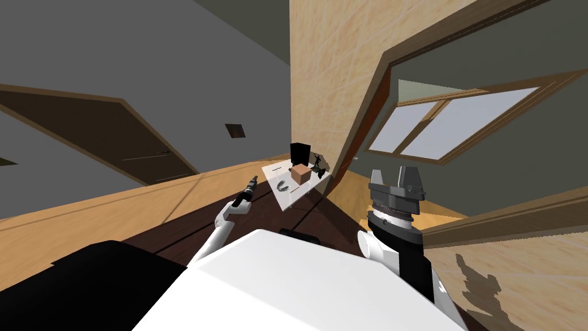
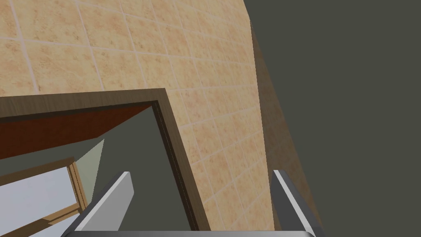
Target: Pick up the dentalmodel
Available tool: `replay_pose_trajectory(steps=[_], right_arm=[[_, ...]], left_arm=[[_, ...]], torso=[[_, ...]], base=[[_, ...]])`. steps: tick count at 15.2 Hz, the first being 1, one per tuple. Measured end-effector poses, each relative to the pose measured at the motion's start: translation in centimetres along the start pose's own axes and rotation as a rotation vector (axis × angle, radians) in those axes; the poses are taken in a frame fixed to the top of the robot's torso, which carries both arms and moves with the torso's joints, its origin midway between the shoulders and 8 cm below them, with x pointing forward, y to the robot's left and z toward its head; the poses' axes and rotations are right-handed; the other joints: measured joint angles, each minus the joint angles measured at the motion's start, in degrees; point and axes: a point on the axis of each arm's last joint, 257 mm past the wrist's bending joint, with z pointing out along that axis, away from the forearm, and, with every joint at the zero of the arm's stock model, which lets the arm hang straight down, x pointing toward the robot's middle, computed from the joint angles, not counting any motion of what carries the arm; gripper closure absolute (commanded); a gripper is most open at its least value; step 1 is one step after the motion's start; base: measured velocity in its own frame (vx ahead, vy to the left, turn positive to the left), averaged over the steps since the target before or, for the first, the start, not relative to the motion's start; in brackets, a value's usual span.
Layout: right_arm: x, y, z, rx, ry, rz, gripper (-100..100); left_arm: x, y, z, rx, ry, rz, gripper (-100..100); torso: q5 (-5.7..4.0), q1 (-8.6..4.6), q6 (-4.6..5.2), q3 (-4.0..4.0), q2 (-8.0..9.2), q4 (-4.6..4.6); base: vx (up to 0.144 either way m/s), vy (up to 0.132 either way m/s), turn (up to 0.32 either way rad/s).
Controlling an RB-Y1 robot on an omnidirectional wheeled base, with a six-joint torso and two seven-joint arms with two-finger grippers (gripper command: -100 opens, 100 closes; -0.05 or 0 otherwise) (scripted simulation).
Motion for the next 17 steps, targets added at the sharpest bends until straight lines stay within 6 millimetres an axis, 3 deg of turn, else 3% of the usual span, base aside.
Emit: replay_pose_trajectory(steps=[10, 17], right_arm=[[0.0, 0.0, 0.0, 0.000, 0.000, 0.000, 0], [0.0, 0.0, 0.0, 0.000, 0.000, 0.000, 0]], left_arm=[[-4.7, 8.1, 1.1, -0.242, -0.082, -0.047, -100], [-6.6, 14.3, 0.6, -0.427, -0.134, -0.112, -100]], torso=[[0.03, 0.10, 0.01, -0.08, -0.15, -0.03], [0.04, 0.14, 0.00, -0.13, -0.21, -0.05]], base=[[0.059, -0.114, -0.041], [0.086, -0.107, -0.046]])
